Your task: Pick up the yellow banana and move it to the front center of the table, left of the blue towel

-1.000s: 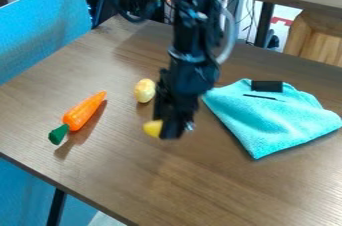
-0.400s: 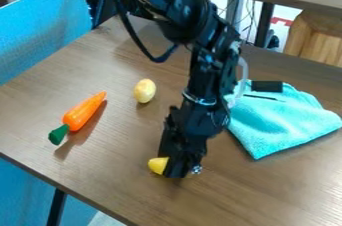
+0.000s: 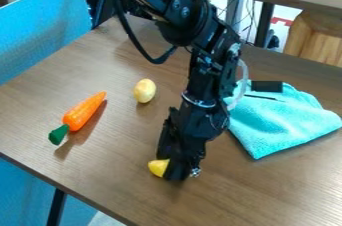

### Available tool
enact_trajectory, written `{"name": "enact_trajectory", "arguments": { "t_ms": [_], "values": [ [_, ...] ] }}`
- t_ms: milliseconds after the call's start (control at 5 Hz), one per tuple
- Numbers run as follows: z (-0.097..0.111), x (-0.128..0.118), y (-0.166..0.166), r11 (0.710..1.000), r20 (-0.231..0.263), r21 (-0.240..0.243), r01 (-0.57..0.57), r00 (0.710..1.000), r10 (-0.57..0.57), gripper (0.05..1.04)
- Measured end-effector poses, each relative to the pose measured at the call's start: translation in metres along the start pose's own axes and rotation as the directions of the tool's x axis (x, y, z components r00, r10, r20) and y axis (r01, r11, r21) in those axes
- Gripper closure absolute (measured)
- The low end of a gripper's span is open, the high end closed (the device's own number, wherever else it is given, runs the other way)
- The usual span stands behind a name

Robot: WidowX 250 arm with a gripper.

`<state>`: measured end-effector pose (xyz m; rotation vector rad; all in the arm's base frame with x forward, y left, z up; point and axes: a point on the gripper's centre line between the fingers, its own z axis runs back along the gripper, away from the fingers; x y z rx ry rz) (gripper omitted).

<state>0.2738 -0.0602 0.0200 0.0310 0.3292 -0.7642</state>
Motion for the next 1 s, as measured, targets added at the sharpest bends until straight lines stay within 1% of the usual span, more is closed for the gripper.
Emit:
{"name": "enact_trajectory", "arguments": {
  "t_ms": [200,400,600,800,1000],
  "values": [
    [0.013,-0.009,0.002,1.0,0.075,-0.024,-0.015,0.997,0.017,0.09],
    [0.037,-0.02,0.007,0.998,0.142,-0.022,-0.054,0.988,0.057,0.077],
    [0.064,-0.035,0.016,0.993,0.217,0.01,-0.116,0.97,0.111,0.083],
    [0.07,-0.053,0.03,0.976,0.202,0.03,-0.215,0.958,0.204,0.083],
    [0.082,-0.065,0.045,0.931,0.199,-0.007,-0.365,0.912,0.359,0.083]
  ]
}}
